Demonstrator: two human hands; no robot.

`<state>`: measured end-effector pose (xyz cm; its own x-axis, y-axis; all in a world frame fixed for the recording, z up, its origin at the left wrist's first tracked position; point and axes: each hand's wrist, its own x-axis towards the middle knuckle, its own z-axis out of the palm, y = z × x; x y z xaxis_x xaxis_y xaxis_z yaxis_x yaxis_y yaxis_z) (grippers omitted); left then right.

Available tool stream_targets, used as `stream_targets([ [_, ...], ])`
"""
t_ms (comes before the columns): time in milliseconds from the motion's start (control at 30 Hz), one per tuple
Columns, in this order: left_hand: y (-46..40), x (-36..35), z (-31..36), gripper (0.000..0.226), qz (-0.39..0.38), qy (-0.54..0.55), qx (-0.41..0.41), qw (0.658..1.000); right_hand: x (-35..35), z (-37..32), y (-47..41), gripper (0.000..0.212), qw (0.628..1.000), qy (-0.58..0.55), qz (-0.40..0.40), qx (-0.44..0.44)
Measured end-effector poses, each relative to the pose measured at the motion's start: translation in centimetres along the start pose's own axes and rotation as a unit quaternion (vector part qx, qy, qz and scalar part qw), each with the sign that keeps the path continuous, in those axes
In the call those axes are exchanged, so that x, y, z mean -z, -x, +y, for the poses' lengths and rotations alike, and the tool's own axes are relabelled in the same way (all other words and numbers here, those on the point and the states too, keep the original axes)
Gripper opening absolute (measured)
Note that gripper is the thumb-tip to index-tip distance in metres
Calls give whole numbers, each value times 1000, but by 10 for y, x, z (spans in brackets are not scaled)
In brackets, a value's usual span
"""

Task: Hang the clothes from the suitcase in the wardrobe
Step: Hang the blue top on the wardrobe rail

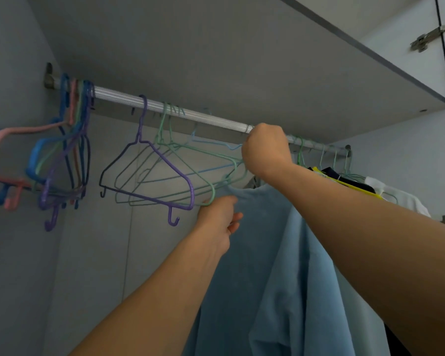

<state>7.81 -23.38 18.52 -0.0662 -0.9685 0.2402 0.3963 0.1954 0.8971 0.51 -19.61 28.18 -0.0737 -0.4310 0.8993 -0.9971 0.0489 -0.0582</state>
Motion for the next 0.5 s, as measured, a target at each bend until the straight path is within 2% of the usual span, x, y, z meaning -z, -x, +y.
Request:
stream_targets([
  [167, -6, 4, -8, 3, -17, -9, 3, 1000, -19, 6, -5, 39, 999, 22, 5, 23],
  [233, -11, 9, -11, 11, -15, -17, 1, 1000, -26, 8, -10, 37, 999, 32, -3, 32],
  [333, -18, 17, -23, 4, 33, -80, -46, 995, -34, 11, -3, 19, 992, 87, -34, 79],
  [433, -23, 27, -40, 57, 103, -260, -105, 954, -41, 22, 17, 23, 986, 95, -67, 119],
  [500, -21, 28, -54, 78, 115, -313, -121, 935, -41, 34, 35, 24, 986, 83, -86, 114],
])
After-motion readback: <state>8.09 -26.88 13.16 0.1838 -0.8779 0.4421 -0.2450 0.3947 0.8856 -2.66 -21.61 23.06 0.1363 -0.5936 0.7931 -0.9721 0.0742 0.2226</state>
